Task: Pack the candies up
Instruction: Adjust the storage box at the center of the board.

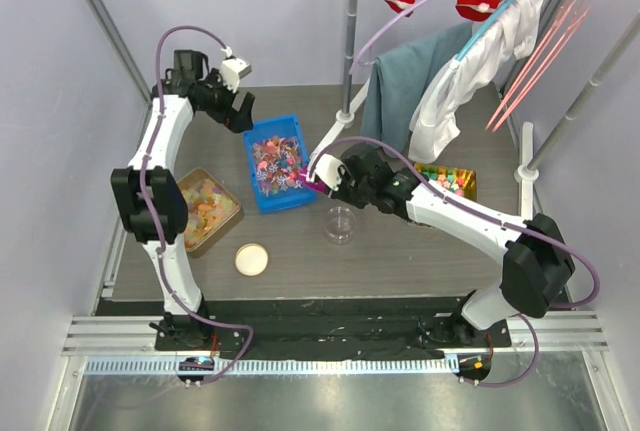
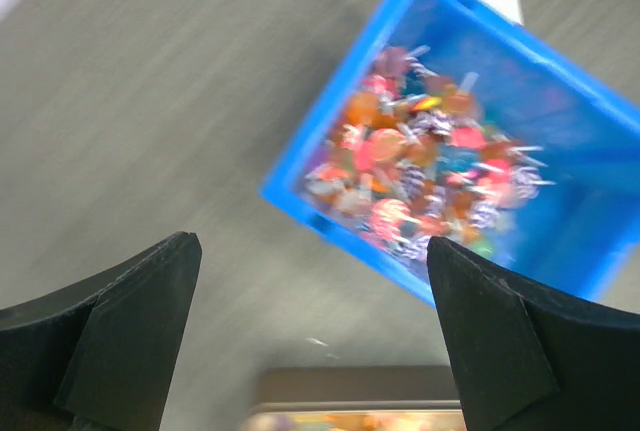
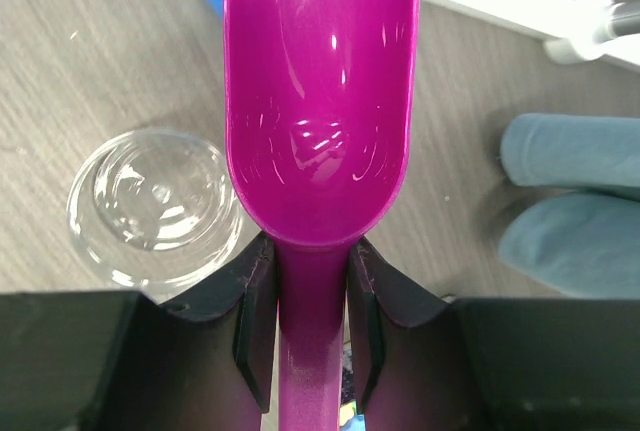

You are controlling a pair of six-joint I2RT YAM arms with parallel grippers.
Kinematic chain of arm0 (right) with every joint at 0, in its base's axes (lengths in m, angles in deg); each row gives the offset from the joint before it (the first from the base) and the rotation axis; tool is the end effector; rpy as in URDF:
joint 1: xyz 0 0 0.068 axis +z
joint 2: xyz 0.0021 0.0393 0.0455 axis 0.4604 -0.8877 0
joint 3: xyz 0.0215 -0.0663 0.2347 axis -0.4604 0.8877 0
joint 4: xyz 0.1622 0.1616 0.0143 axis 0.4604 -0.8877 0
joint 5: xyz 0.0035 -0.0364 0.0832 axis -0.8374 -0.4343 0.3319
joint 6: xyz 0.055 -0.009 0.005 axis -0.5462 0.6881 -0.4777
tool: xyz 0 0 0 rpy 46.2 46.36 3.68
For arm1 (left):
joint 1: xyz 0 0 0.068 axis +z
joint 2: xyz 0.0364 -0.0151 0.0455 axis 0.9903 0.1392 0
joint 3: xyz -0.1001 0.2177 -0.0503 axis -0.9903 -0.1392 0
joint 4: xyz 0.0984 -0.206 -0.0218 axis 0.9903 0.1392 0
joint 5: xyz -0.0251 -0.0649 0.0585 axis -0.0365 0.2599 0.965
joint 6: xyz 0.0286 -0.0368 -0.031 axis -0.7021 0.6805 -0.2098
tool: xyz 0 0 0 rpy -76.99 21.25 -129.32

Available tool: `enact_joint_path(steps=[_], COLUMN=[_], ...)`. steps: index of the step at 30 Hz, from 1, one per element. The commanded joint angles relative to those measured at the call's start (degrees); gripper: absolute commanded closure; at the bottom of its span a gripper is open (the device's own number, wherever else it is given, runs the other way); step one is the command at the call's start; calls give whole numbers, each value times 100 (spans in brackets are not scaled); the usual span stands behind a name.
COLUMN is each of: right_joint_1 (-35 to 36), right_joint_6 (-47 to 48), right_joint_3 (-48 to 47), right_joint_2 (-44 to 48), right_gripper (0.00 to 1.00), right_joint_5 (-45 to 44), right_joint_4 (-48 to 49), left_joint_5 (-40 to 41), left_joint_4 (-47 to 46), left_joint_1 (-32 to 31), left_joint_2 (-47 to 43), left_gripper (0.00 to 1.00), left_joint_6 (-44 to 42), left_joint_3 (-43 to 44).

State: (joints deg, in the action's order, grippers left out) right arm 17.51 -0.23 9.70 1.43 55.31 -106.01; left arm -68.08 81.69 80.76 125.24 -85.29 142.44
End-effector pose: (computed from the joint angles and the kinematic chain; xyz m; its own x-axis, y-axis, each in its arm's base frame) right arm 0.2160 0.2114 0.2529 -0.0467 -0.8144 -0.5784 -0.8249 0.3580 -0.4374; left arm 0.3951 -0.0285 0.2924 -0.5212 0.3908 -0.7587 0.6552 0.7529 -0.0623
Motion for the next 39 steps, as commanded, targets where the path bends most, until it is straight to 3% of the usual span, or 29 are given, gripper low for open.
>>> enact_joint_path(steps=[1, 8, 15, 18, 23, 31, 33, 39], right_joint_1=[-133, -204, -195, -204, -195, -195, -186, -186], right_joint_6=[19, 62, 63, 45, 27, 10, -16, -43], right_joint_3=[-190, -225, -207, -198, -163, -172, -181, -190], right_joint_2=[149, 8, 78, 131, 210, 114, 123, 184], right_gripper=[99, 99, 99, 99, 99, 99, 99, 99], right_joint_5=[357, 603, 629, 665, 708, 787, 805, 849], right_joint_4=[-130, -270, -288, -358, -420, -464, -455, -473], left_joint_5=[568, 824, 982, 1061, 1123, 1166, 1263, 1939], left_joint_4=[429, 797, 1177, 1010, 798, 878, 851, 614], left_joint_1=[-236, -500, -650, -676, -685, -694, -703, -755], left_joint_2=[480, 1297, 2203, 2396, 2598, 2529, 2459, 2256], left_gripper=[0, 0, 2, 8, 32, 41, 51, 62], left_joint_6=[-1268, -2542, -2896, -2896, -2843, -2308, -2009, -1526], left_joint_3=[966, 1705, 2549, 2568, 2603, 2410, 2200, 1400])
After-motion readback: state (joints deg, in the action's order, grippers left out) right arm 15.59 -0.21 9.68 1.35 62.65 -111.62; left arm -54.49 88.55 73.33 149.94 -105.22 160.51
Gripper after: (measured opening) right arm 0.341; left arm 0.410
